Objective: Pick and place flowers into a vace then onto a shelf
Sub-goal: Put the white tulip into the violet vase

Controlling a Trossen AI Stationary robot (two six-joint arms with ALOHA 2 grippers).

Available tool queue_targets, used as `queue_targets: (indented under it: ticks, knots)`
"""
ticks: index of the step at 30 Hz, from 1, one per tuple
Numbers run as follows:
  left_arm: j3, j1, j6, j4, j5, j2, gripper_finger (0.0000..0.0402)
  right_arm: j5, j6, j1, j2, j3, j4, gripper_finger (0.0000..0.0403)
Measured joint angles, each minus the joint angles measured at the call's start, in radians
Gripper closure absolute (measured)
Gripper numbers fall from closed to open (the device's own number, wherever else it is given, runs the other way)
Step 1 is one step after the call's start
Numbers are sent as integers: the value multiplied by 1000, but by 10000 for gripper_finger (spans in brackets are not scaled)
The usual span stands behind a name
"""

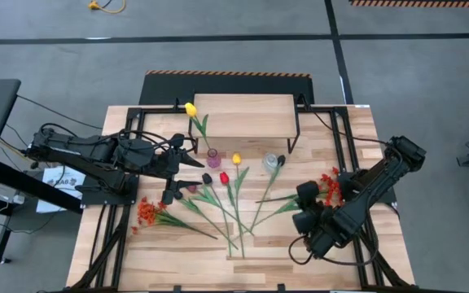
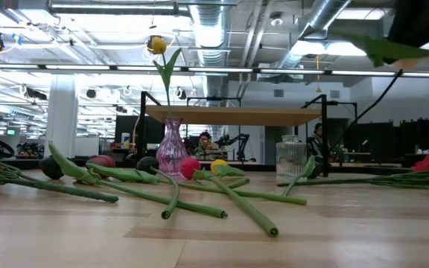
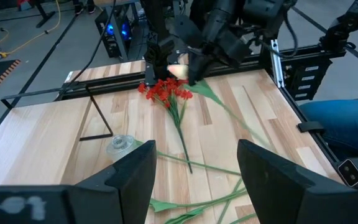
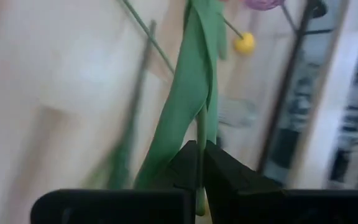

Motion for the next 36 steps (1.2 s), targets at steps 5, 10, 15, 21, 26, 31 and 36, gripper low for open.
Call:
queue_targets:
  ticks: [5,10,15,21,26,31,36]
  knots:
    - [0,0,-2,0,0,0,187,43,-28,-56,0,0,-50,395]
    - [0,0,-8,0,0,0,187,43,-117,-139,0,0,-47,394]
    - [0,0,-53,11,0,15,187,147,-274,-219,0,0,-34,388]
    - [-1,0,-101,22,9,82,187,446,-522,-267,1,0,-3,399]
    - [-1,0,-128,70,9,164,187,656,-796,-285,1,0,143,390]
    - [-1,0,-172,180,8,223,187,742,-1119,-287,1,0,342,389]
    - [0,7,-217,249,-2,230,187,691,-1357,-287,1,0,488,397]
